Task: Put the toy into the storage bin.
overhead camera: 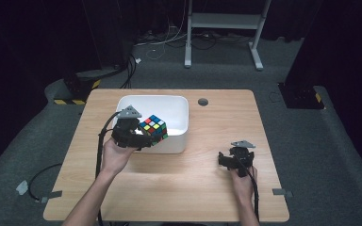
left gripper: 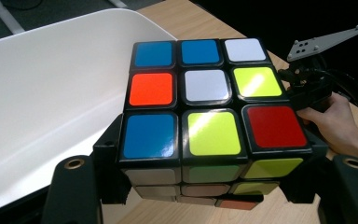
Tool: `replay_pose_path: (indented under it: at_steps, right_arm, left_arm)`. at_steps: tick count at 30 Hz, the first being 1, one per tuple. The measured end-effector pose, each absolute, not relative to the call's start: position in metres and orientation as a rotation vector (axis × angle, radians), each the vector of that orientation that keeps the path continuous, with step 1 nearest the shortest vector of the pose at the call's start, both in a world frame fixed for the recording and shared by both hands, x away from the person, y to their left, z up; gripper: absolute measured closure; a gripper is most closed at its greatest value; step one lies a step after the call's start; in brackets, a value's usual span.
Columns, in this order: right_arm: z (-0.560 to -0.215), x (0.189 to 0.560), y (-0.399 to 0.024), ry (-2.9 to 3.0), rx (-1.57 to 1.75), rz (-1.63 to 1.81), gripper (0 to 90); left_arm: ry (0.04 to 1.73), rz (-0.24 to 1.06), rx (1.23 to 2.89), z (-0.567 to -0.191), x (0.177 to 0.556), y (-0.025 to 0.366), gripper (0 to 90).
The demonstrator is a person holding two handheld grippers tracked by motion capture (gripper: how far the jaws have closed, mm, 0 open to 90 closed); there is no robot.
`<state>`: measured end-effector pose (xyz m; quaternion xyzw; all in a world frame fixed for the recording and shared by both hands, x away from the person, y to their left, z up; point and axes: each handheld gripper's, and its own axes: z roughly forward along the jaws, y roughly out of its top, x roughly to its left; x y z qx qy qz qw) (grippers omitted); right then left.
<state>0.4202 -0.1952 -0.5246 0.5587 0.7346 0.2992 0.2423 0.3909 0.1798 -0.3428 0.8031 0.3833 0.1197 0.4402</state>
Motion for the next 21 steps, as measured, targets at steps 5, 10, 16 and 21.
replay_pose_path:
  at_steps: [5, 10, 16, 21]
  right_arm:
    - [-0.525, 0.42, -0.195, 2.008, 1.528, 0.818, 14.2]
    - [-0.525, 0.42, -0.195, 2.009, 1.527, 0.818, 14.1]
    - [-0.525, 0.42, -0.195, 2.008, 1.527, 0.818, 14.2]
    - [-0.525, 0.42, -0.195, 2.008, 1.527, 0.818, 14.1]
  left_arm:
    - [0.957, 0.304, 1.988, -0.342, 0.393, 0.181, 33.4]
    - [0.959, 0.312, 1.987, -0.341, 0.395, 0.181, 33.3]
    - [0.961, 0.323, 1.989, -0.339, 0.399, 0.182, 33.4]
    - [0.966, 0.327, 1.99, -0.339, 0.402, 0.181, 33.4]
